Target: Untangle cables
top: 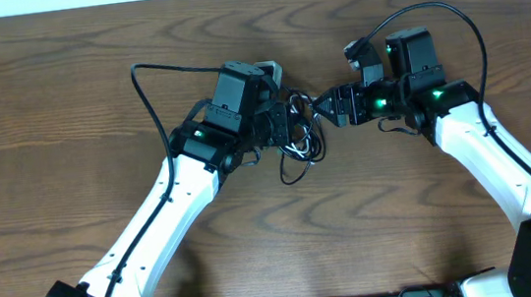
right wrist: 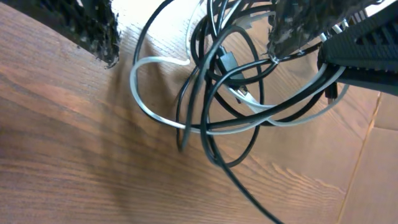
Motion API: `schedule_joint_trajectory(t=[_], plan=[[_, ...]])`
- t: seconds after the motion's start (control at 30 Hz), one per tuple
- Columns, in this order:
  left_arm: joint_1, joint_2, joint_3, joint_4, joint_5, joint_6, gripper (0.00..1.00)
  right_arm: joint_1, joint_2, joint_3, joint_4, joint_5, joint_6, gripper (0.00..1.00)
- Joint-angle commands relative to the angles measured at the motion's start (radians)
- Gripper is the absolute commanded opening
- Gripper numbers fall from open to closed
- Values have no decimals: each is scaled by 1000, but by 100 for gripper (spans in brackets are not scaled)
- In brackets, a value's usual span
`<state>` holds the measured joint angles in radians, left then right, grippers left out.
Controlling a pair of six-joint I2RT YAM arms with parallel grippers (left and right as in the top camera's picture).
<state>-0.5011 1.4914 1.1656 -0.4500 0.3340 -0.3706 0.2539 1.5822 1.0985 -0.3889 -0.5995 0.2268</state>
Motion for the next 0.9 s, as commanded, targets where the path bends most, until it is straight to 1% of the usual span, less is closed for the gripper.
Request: schedule_joint_trajectory(t=[0.0,0.2,0.27,0.37,0.4,0.47,0.53,0.57,0.7,0.8,0.87], plan=[[1,-1,13,20,-3,-10,7,10,14,13,3,-16,36,71],[1,-2,13,25,-3,-32,8,53,80,13,26,5,70,64],[1,-2,13,27,-3,-32,7,71,118,13,35,73,115,53],[1,-2,13,34,-3,-32,7,87,177,13,18,174,187,30],[1,-2,13,45,-3,-32,8,88,200,13,16,186,207,25],[1,-3,13,63,-3,-32,8,88,228,13,18,190,222,20],[1,-14,13,95,-3,-32,8,84,270,13,18,195,235,10],[2,-23,13,105,-4,-31,8,82,281,13,10,210,248,2],[26,-81,17,120,-16,-27,8,49,290,13,-50,293,282,1],[71,-140,21,120,-14,-28,7,9,288,13,-77,298,280,1],[118,-203,21,119,-10,-38,7,-39,288,13,-95,278,242,1]])
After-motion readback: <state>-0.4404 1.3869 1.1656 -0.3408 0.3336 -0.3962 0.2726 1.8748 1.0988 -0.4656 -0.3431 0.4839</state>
